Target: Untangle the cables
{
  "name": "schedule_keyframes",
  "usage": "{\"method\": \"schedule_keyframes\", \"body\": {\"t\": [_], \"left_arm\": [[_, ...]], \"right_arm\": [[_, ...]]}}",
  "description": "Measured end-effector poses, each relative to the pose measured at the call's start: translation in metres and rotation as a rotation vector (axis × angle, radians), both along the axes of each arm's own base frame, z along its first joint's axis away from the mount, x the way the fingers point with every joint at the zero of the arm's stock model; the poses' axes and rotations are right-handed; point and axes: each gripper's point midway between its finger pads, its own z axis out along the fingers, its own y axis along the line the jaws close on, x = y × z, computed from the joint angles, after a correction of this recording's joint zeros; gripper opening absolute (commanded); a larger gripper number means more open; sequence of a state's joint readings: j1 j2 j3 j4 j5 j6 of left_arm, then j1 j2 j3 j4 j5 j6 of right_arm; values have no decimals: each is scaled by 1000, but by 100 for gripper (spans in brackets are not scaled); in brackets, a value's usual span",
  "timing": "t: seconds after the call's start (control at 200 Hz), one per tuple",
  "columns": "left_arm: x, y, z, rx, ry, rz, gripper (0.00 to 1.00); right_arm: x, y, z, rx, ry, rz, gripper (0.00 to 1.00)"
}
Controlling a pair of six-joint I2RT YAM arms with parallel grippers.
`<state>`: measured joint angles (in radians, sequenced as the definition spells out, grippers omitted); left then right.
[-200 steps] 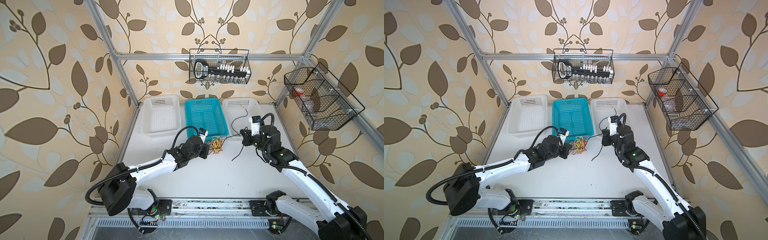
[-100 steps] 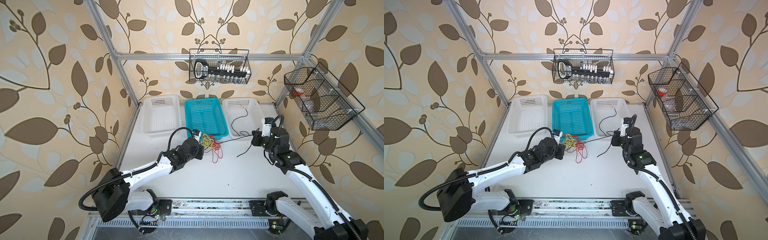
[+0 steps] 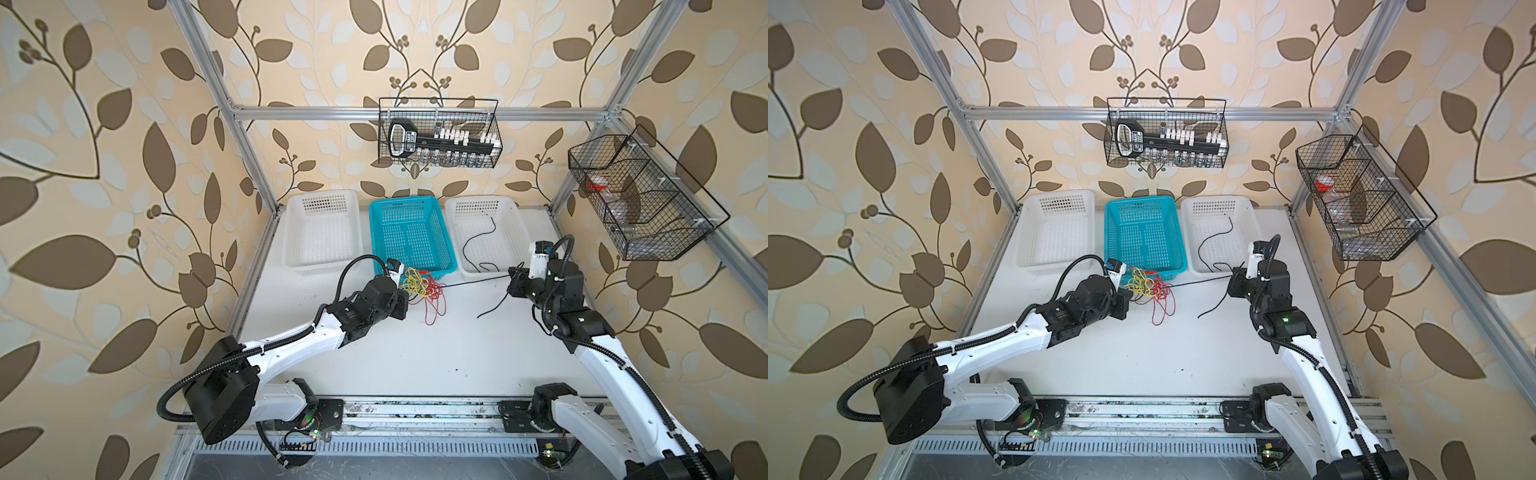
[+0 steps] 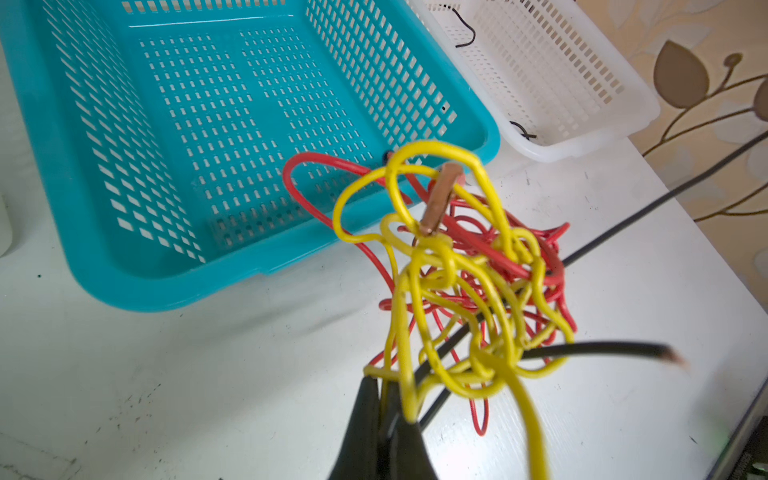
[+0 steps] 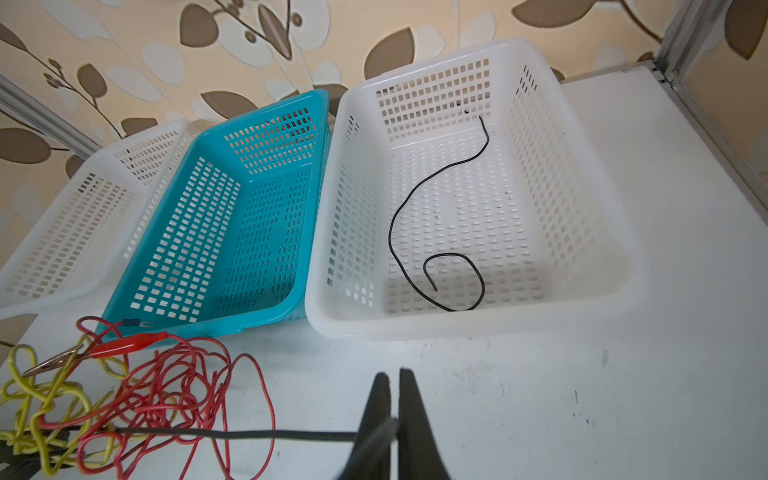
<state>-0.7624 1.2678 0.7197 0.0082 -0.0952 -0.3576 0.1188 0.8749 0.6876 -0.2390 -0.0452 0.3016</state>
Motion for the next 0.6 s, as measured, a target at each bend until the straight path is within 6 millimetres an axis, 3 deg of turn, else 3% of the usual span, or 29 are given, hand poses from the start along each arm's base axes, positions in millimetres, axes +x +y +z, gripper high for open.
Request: {"method": "schedule_keyframes", "body": {"t": [0.17,0.245,0.34,0.455,0.525,0.6], "left_arm": [[-1,6,-8,26,24,-6,15],[-2,6,-9,29,23,-11,30],[-5,6,-13,33,27,-31,61],[-11,6,-13,28,13,-61,88],[-13,5,-5,10,-7,-78,99],[-12,0,5,-21,-34,-97,99]], "right_arm": [[0,39,5,-24,-42,137,0],[-2,57,9,-35,-67,207,0],[-3,75,16,-37,-89,278,0],[0,90,32,-21,-121,339,0],[1,101,44,-4,-142,382,0],[1,115,58,14,-166,439,0]]}}
